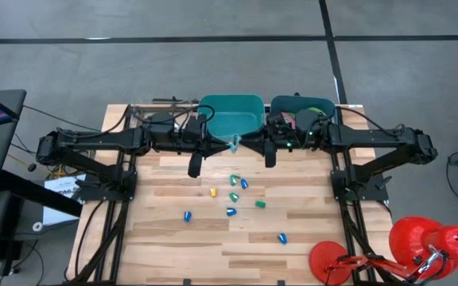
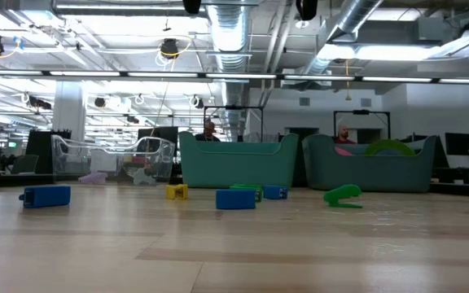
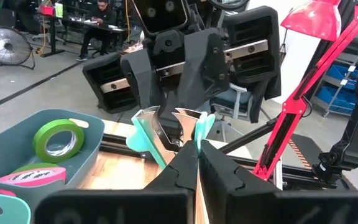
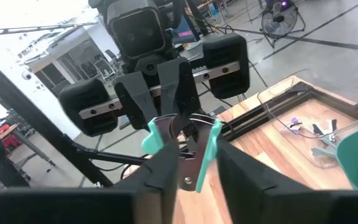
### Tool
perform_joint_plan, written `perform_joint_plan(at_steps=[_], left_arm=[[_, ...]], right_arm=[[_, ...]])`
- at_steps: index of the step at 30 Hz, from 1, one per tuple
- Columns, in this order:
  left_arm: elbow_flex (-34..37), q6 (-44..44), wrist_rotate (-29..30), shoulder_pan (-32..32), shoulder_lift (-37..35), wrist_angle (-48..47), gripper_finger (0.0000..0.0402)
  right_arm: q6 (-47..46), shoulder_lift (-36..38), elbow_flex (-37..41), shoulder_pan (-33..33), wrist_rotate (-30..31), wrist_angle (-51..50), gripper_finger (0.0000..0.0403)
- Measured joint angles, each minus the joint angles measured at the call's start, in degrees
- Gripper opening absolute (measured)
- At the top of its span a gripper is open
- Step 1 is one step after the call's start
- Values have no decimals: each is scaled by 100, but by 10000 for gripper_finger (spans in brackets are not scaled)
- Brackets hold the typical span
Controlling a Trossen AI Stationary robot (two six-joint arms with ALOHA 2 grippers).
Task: Pick and place Stapler, Stapler remover, tape
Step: Put the light blue staple remover into the transparent bin
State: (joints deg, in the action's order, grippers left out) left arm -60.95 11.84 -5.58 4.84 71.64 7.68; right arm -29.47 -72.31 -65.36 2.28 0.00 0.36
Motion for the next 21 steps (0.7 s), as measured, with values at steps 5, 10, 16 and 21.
perform_joint_plan(at_steps=[5,10,16,21], left_arm=[[2,-2,0,11,0,-2,3],[2,-2,1,147,-4,-195,3],[11,-2,0,583,-135,-920,3],[9,-3,0,1038,-289,-1459,3]], right_arm=[[-15,47,0,2,-46,-8,154],[-15,175,-6,4,-47,-22,175],[-15,354,-9,2,-41,-270,175],[-13,397,-4,2,-36,-334,164]])
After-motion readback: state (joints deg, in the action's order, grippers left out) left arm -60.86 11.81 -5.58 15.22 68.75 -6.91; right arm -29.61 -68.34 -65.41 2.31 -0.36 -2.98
